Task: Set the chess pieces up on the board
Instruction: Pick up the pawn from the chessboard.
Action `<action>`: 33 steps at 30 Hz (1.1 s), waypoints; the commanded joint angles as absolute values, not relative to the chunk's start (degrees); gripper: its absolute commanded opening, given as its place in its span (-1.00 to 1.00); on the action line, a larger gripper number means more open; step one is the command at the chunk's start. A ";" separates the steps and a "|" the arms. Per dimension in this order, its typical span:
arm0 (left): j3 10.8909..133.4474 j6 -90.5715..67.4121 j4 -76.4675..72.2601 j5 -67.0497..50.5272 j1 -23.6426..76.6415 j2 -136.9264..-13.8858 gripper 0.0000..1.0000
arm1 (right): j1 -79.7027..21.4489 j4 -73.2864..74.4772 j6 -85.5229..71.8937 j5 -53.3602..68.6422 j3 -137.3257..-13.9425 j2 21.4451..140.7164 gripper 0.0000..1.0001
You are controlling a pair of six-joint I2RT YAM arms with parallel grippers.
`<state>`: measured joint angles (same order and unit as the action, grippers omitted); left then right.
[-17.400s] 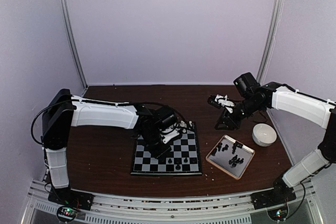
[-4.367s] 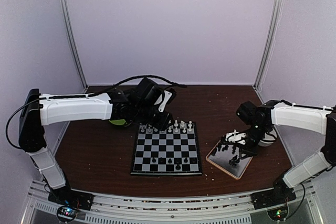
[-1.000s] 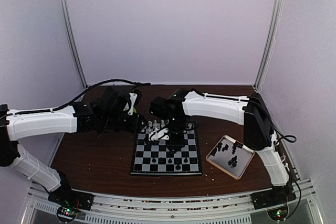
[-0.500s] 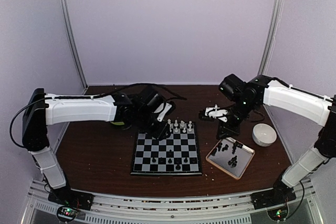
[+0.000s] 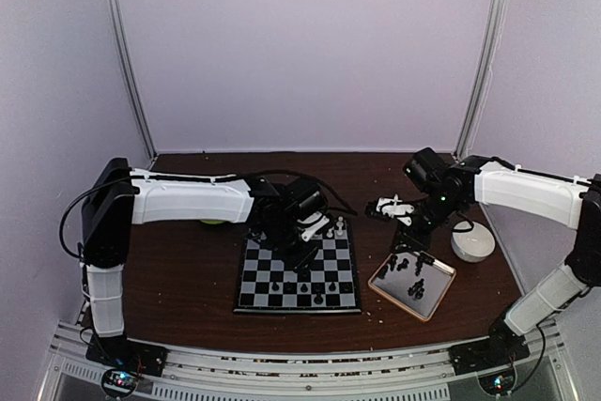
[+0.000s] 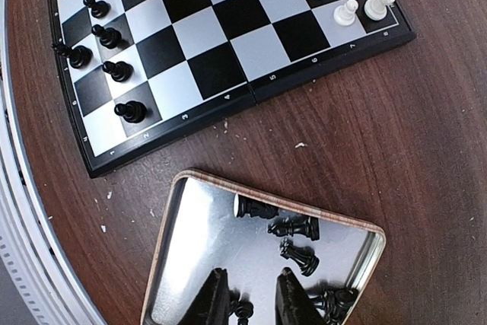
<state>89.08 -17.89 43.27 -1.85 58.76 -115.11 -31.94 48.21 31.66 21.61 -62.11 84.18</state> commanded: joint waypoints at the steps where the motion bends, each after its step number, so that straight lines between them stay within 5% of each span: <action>1: 91.50 -17.49 44.65 -0.03 59.24 -116.73 -0.33 | -31.73 46.84 32.17 22.60 -62.95 84.47 -0.53; 14: 93.07 -16.63 44.67 -0.29 59.24 -119.46 -0.44 | -31.71 47.27 32.26 22.29 -63.06 85.62 -0.53; 33: 92.59 -15.83 46.47 3.03 59.16 -116.36 -0.99 | -31.87 47.81 32.43 22.22 -63.27 86.90 -0.53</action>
